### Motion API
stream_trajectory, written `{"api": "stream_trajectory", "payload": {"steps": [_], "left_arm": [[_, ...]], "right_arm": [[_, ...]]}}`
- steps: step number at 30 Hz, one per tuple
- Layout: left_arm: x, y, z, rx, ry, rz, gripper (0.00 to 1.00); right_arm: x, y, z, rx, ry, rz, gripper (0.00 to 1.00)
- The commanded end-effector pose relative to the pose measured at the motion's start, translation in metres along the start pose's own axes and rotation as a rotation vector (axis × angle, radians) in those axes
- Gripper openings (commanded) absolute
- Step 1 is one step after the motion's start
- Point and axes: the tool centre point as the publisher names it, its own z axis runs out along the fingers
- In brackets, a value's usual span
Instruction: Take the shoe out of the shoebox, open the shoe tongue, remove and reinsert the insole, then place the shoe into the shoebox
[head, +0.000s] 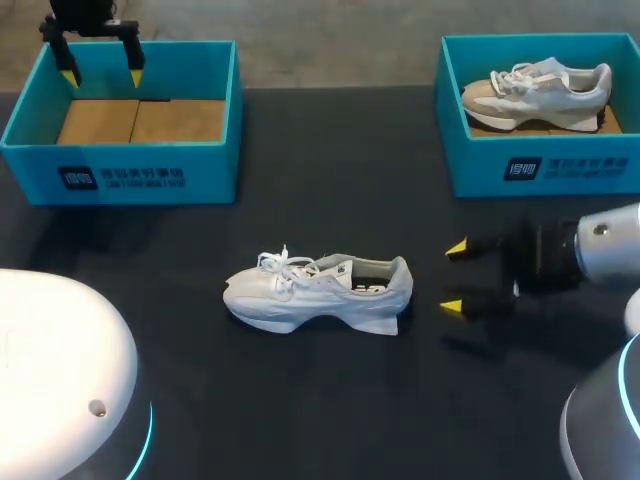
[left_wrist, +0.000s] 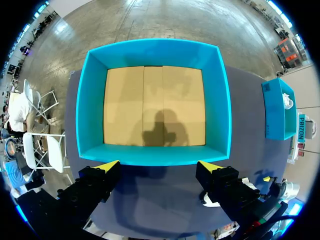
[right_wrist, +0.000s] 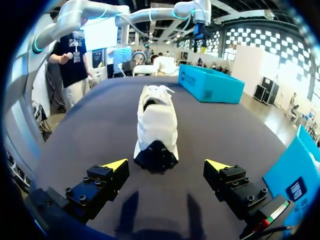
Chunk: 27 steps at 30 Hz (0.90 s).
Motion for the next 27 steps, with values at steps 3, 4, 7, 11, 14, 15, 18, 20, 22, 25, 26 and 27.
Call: {"api": "stream_trajectory", "payload": {"steps": [3, 4, 7, 11, 14, 15, 18, 20, 22, 25, 26, 27], "left_arm": [[0.000, 0.000, 0.000, 0.000, 0.000, 0.000, 1.00], [0.000, 0.000, 0.000, 0.000, 0.000, 0.000, 1.00], [0.000, 0.000, 0.000, 0.000, 0.000, 0.000, 1.00], [0.000, 0.000, 0.000, 0.000, 0.000, 0.000, 1.00], [0.000, 0.000, 0.000, 0.000, 0.000, 0.000, 1.00], [0.000, 0.000, 0.000, 0.000, 0.000, 0.000, 1.00], [0.000, 0.000, 0.000, 0.000, 0.000, 0.000, 1.00], [0.000, 0.000, 0.000, 0.000, 0.000, 0.000, 1.00], [0.000, 0.000, 0.000, 0.000, 0.000, 0.000, 1.00], [0.000, 0.000, 0.000, 0.000, 0.000, 0.000, 1.00], [0.000, 0.000, 0.000, 0.000, 0.000, 0.000, 1.00], [0.000, 0.000, 0.000, 0.000, 0.000, 0.000, 1.00]], "right_arm": [[-0.002, -0.004, 0.026, -0.010, 0.018, 0.005, 1.00], [-0.002, -0.004, 0.029, -0.008, 0.022, 0.005, 1.00], [-0.002, -0.002, 0.037, -0.017, 0.034, 0.008, 1.00], [0.000, -0.001, 0.047, -0.032, 0.047, 0.016, 1.00], [0.003, 0.000, 0.053, -0.045, 0.051, 0.024, 1.00], [0.005, 0.001, 0.055, -0.048, 0.052, 0.027, 1.00], [0.009, 0.003, 0.060, -0.051, 0.059, 0.033, 1.00], [0.011, 0.004, 0.062, -0.055, 0.058, 0.047, 1.00], [0.013, 0.003, 0.064, -0.065, 0.044, 0.066, 1.00], [0.014, 0.003, 0.067, -0.079, 0.034, 0.079, 1.00], [0.015, 0.004, 0.069, -0.079, 0.034, 0.079, 1.00], [0.015, 0.005, 0.070, -0.079, 0.037, 0.076, 1.00]]}}
